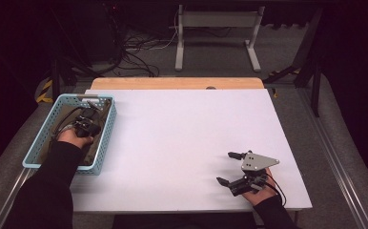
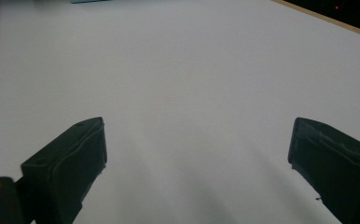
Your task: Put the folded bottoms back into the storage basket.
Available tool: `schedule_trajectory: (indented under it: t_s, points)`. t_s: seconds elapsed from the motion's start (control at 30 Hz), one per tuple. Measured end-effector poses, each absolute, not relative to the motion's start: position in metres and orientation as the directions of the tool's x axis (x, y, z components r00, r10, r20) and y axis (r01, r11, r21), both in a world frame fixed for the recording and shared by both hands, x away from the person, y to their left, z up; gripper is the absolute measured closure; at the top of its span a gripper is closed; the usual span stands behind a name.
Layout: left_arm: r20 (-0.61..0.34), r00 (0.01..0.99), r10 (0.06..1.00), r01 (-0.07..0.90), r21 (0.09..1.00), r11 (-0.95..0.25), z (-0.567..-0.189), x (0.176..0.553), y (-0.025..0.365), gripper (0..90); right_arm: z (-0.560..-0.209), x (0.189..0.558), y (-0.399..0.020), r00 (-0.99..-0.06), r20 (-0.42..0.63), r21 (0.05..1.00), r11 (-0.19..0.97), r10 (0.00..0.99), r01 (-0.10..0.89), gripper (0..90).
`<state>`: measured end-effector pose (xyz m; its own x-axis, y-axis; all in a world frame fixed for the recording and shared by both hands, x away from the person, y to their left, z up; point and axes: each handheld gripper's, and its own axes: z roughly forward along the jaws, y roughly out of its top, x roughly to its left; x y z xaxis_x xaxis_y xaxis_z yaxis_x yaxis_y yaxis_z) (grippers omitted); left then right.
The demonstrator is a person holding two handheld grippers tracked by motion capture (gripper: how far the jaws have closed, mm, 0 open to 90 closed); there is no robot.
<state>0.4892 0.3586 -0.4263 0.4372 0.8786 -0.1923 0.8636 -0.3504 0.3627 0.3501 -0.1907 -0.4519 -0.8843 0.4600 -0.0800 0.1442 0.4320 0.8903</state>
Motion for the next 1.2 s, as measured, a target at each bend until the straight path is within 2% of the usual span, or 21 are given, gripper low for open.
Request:
schedule_trajectory:
  t_s: [0.37, 0.57, 0.7, 0.77, 0.93, 1.07, 1.2]
  points:
    - [-0.215, 0.431, 0.876, 0.873, 0.344, -0.345, -0.423, 0.485, 0.361, 89.6, -0.452, 0.35, -0.191, -0.885, -0.08, 0.89, 0.432, 0.459, 0.144, 5.2]
    - [-0.198, 0.383, 0.902, 0.856, 0.443, -0.266, -0.405, 0.483, 0.37, 89.1, -0.452, 0.35, -0.19, -0.886, -0.083, 0.889, 0.435, 0.457, 0.142, 5.2]
    - [-0.192, 0.358, 0.914, 0.832, 0.51, -0.219, -0.392, 0.481, 0.373, 83.6, -0.452, 0.35, -0.19, -0.886, -0.083, 0.889, 0.436, 0.457, 0.142, 5.3]
    - [-0.176, 0.344, 0.922, 0.795, 0.577, -0.187, -0.38, 0.479, 0.372, 81.7, -0.452, 0.35, -0.19, -0.885, -0.083, 0.889, 0.436, 0.457, 0.142, 5.2]
    - [-0.17, 0.324, 0.931, 0.745, 0.652, -0.14, -0.365, 0.479, 0.37, 70.2, -0.452, 0.35, -0.19, -0.886, -0.084, 0.888, 0.437, 0.456, 0.141, 5.2]
    - [-0.17, 0.331, 0.928, 0.724, 0.676, -0.135, -0.361, 0.481, 0.365, 63.6, -0.452, 0.35, -0.19, -0.885, -0.084, 0.889, 0.436, 0.457, 0.141, 5.3]
    - [-0.154, 0.338, 0.928, 0.735, 0.66, -0.158, -0.365, 0.489, 0.354, 65.1, -0.452, 0.35, -0.19, -0.885, -0.085, 0.889, 0.436, 0.457, 0.14, 5.2]
